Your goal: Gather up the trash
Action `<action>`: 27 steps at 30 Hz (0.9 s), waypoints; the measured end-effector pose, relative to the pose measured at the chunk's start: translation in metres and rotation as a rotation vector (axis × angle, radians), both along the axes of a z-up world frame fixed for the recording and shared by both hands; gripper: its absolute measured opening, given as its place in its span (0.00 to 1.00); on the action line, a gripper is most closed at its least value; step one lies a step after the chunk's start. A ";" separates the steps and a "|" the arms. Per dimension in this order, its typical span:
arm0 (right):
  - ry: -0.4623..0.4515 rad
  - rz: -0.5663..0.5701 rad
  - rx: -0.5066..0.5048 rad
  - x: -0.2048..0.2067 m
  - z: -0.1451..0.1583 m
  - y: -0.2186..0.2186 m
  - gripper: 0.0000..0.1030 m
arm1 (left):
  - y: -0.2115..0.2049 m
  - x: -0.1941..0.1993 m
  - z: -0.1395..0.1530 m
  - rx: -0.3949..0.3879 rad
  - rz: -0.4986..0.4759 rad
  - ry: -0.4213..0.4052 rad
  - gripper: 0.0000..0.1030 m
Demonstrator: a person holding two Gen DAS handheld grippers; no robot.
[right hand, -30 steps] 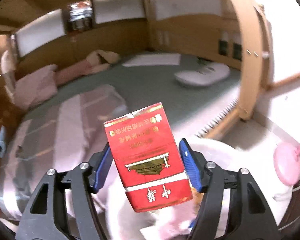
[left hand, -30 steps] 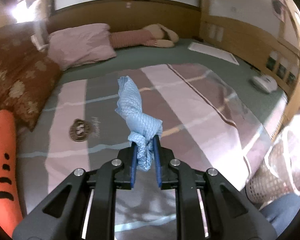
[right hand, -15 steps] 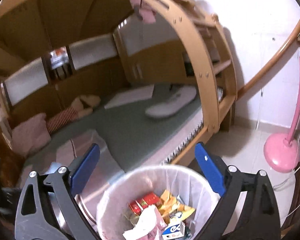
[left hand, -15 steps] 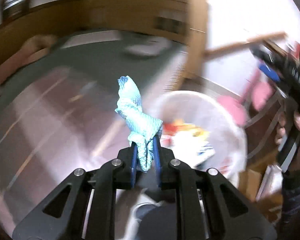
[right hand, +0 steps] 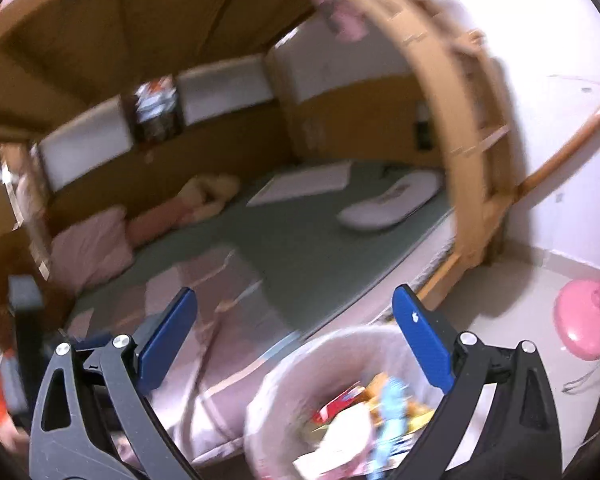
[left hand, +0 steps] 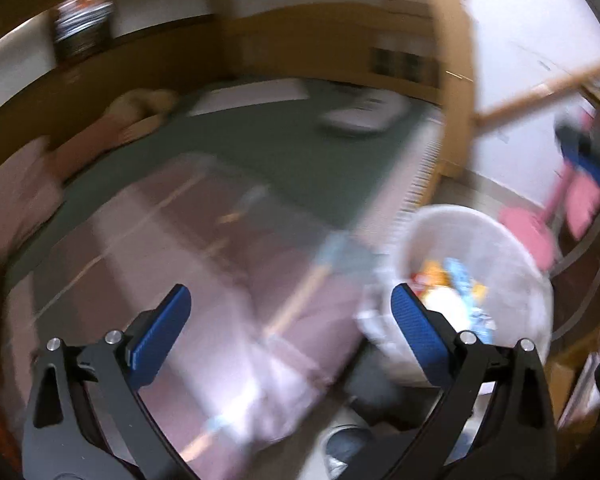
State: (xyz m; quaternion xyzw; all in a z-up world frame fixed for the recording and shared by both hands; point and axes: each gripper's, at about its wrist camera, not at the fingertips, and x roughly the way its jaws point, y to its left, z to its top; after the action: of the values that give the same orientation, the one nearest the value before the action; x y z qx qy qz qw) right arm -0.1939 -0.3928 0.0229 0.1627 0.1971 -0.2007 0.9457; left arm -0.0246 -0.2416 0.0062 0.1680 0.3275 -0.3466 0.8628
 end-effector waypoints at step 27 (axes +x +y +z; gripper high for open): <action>0.230 0.603 -0.160 0.282 -0.051 0.300 0.97 | 0.319 0.128 -0.033 -0.097 0.804 0.047 0.97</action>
State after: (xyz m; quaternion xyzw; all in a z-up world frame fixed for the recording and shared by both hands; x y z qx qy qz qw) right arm 0.0885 -0.0931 -0.0286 -0.0013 0.3257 0.0562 0.9438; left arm 0.1037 0.0775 -0.0268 -0.0223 0.3700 -0.0001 0.9288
